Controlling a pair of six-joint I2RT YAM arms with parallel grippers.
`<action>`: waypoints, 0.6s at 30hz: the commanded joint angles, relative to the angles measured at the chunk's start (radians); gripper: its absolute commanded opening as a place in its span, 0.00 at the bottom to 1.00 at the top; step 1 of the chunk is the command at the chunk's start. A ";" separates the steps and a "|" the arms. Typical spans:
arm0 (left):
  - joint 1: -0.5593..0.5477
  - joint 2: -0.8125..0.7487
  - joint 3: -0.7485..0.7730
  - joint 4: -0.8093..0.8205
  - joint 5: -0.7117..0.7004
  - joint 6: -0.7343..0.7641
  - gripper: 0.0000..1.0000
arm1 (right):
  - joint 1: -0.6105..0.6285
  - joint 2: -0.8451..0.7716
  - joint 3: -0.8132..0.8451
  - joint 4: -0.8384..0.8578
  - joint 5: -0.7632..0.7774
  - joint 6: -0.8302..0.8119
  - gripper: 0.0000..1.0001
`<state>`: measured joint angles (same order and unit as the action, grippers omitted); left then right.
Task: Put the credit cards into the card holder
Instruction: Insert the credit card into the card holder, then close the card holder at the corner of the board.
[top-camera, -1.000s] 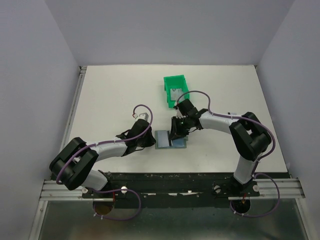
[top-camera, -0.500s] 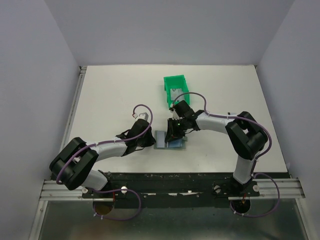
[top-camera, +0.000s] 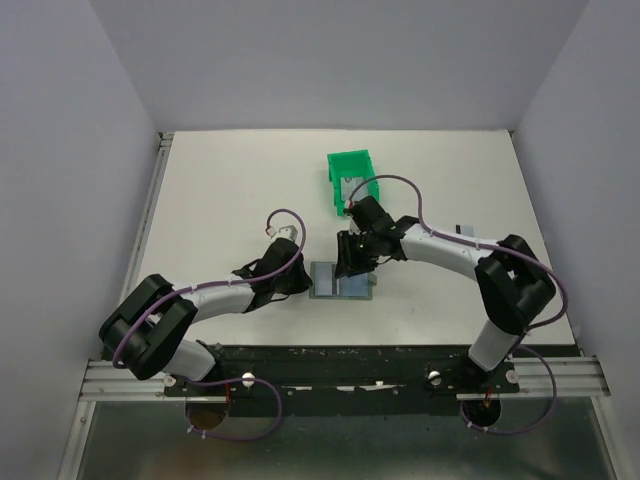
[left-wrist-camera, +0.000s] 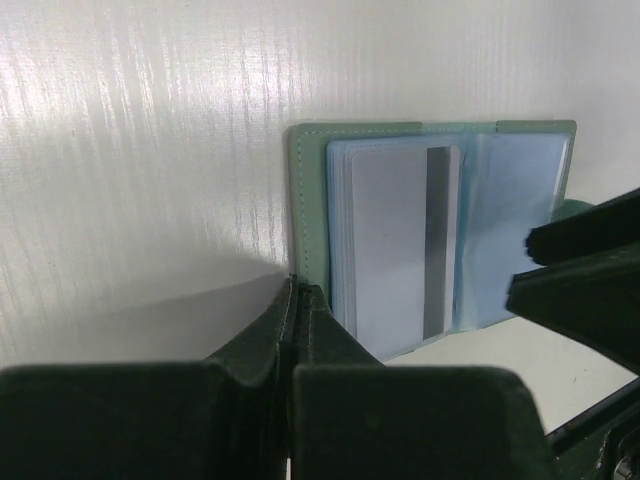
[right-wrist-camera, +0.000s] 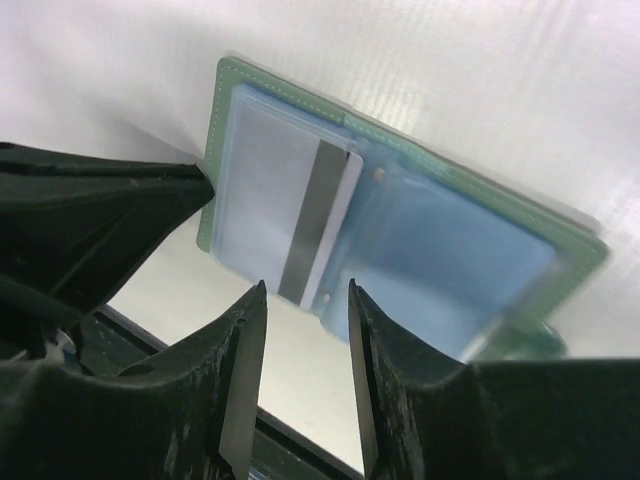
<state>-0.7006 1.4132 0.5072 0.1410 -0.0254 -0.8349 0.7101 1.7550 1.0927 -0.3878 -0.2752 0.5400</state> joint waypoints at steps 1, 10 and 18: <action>-0.002 0.017 -0.024 -0.027 0.022 0.014 0.00 | 0.006 -0.112 0.030 -0.123 0.207 -0.035 0.47; -0.004 0.016 -0.019 -0.032 0.022 0.016 0.00 | 0.006 -0.085 0.085 -0.322 0.459 -0.055 0.54; -0.002 0.013 -0.018 -0.034 0.024 0.017 0.00 | 0.006 -0.026 0.093 -0.335 0.441 -0.041 0.56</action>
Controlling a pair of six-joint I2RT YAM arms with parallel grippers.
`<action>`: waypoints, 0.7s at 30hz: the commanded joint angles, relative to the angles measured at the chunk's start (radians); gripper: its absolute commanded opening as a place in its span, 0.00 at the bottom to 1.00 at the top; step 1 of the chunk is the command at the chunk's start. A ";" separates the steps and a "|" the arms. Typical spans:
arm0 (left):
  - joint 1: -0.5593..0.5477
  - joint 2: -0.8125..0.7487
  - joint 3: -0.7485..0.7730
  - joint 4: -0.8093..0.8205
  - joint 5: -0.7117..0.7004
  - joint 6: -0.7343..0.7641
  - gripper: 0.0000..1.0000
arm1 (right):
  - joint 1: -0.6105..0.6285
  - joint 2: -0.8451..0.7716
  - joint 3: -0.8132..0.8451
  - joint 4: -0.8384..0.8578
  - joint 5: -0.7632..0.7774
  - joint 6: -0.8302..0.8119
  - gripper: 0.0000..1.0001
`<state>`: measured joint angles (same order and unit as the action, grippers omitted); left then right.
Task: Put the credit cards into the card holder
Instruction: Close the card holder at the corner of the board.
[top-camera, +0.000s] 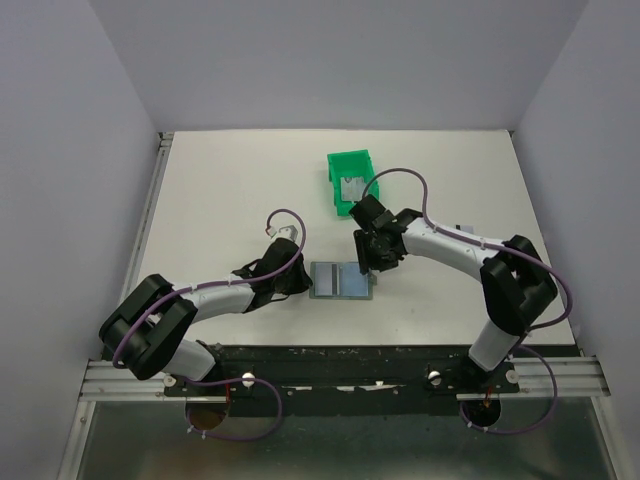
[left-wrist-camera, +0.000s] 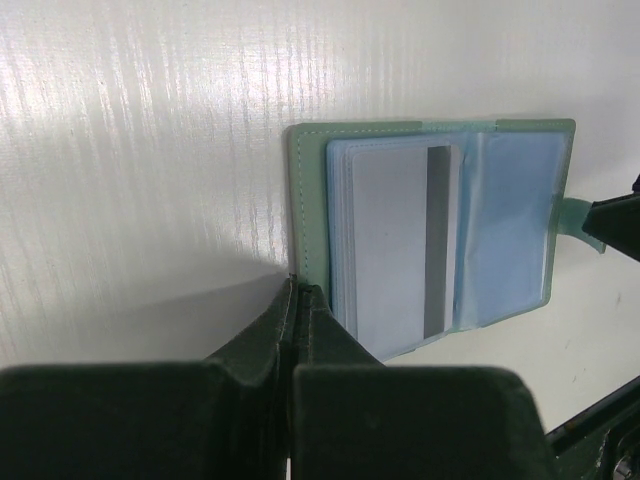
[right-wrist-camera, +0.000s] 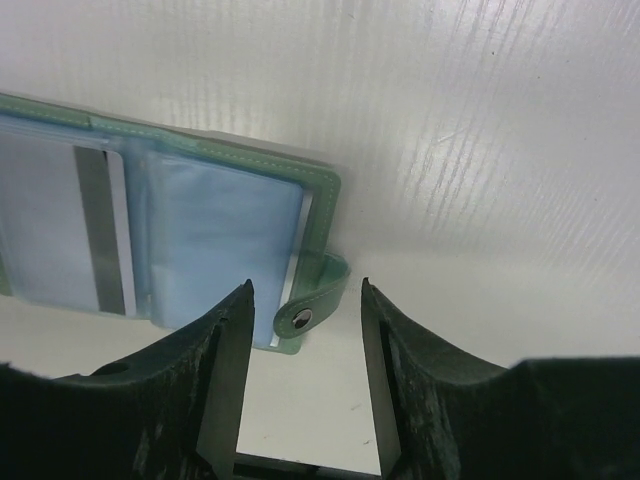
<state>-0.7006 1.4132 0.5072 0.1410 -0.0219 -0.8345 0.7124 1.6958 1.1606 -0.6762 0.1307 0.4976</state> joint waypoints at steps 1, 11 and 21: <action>-0.002 0.013 -0.016 -0.034 0.017 0.018 0.00 | 0.004 0.039 0.028 -0.046 0.033 -0.001 0.56; -0.004 0.016 -0.019 -0.029 0.019 0.017 0.00 | 0.004 0.067 0.036 -0.108 0.112 -0.002 0.42; -0.004 0.021 -0.021 -0.023 0.020 0.015 0.00 | 0.002 0.027 0.010 -0.102 0.075 0.005 0.00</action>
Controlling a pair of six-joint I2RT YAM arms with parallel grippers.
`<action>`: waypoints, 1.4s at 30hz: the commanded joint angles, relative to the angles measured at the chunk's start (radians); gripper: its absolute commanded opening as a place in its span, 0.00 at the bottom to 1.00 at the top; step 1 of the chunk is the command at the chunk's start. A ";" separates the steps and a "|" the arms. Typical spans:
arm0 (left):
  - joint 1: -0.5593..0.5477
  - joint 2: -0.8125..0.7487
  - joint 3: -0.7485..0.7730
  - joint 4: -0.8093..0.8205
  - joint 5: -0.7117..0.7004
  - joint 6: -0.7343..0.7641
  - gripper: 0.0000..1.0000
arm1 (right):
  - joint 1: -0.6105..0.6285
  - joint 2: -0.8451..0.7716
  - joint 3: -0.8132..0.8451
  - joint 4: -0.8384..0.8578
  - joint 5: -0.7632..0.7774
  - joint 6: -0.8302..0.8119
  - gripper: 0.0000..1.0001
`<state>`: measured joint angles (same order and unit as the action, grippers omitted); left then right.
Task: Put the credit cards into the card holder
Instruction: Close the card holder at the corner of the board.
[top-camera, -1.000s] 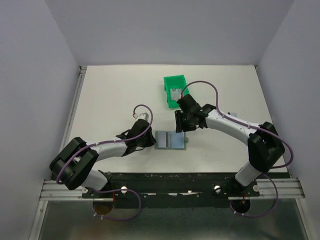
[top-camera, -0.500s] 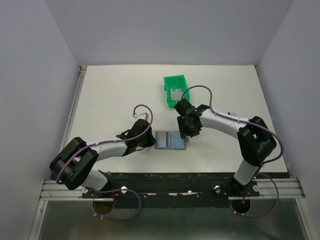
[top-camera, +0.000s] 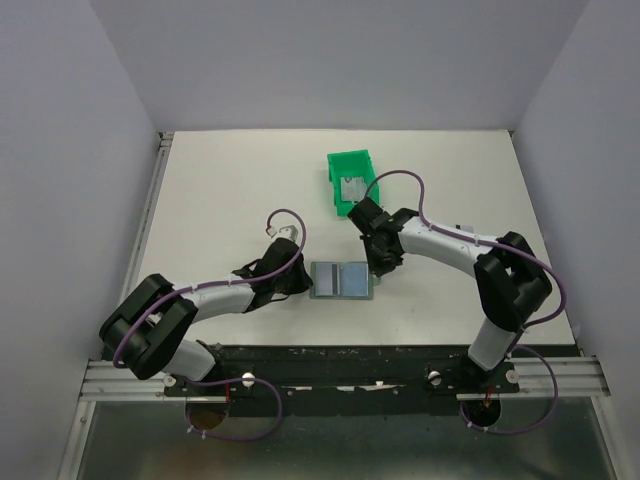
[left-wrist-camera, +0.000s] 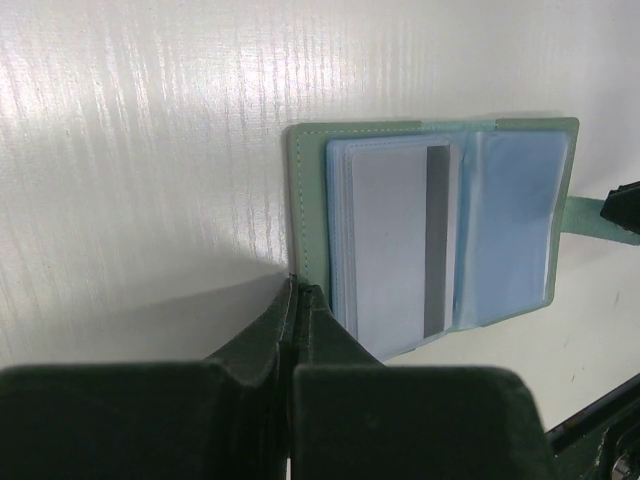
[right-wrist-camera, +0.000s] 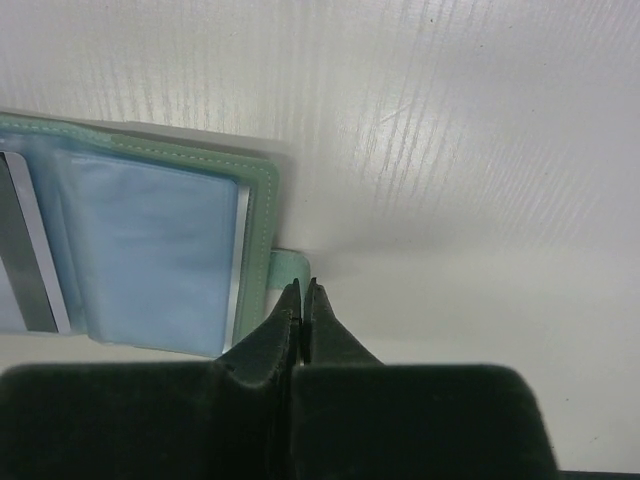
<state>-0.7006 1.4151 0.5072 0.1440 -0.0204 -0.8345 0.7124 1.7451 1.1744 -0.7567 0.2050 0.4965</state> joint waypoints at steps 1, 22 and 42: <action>-0.004 0.018 -0.021 -0.027 0.020 0.017 0.00 | 0.002 -0.032 -0.005 -0.020 -0.007 0.007 0.00; -0.002 0.012 -0.058 0.020 0.056 0.003 0.00 | 0.021 -0.066 -0.206 0.777 -0.789 0.247 0.01; -0.004 -0.019 -0.124 0.057 0.066 -0.040 0.00 | 0.024 -0.102 -0.216 0.916 -0.774 0.309 0.47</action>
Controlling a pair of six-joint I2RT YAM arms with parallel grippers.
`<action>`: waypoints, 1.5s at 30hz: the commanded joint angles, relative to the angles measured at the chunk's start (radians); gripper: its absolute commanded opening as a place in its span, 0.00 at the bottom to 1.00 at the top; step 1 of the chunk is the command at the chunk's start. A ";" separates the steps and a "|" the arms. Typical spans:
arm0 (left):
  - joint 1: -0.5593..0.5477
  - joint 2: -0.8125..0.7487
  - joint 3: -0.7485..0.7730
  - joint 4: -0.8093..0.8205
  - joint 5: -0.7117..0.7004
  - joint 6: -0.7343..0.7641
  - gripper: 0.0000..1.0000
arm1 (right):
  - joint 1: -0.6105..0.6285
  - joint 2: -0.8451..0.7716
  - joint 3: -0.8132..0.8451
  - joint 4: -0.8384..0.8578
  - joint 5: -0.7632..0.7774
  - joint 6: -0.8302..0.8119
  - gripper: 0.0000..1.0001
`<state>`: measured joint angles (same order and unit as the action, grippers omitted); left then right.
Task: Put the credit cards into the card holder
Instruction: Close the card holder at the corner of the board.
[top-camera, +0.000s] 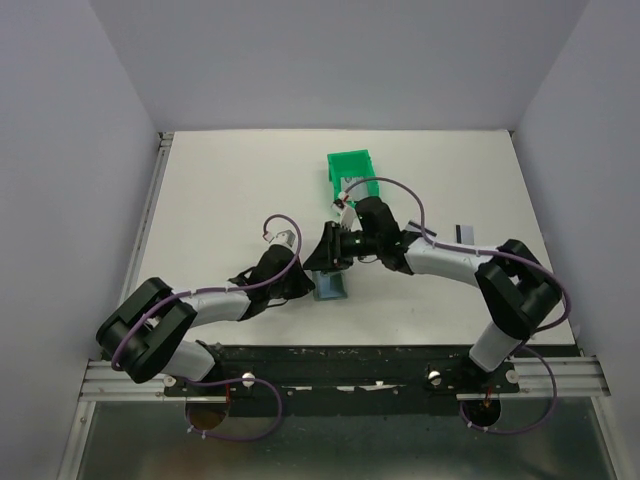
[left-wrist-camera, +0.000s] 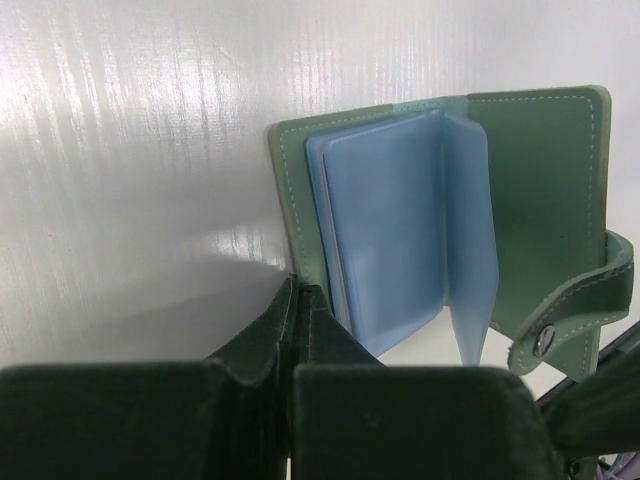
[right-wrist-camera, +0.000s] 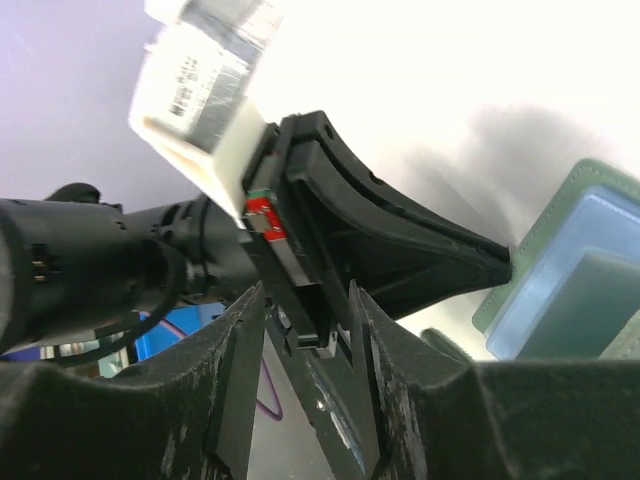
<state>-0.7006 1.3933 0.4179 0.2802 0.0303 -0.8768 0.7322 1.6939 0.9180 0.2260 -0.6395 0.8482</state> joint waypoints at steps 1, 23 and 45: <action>-0.002 0.003 -0.034 -0.081 0.016 0.001 0.00 | 0.001 -0.068 0.041 -0.079 0.092 -0.054 0.47; -0.002 -0.002 -0.036 -0.085 0.014 0.006 0.00 | -0.024 -0.154 -0.018 -0.398 0.470 -0.215 0.20; -0.005 -0.499 0.044 -0.591 -0.266 -0.019 0.00 | 0.010 0.136 0.028 -0.390 0.400 -0.205 0.28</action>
<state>-0.7025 1.0584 0.4160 -0.0757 -0.0765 -0.8902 0.7387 1.7790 0.9543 -0.0761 -0.3302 0.6628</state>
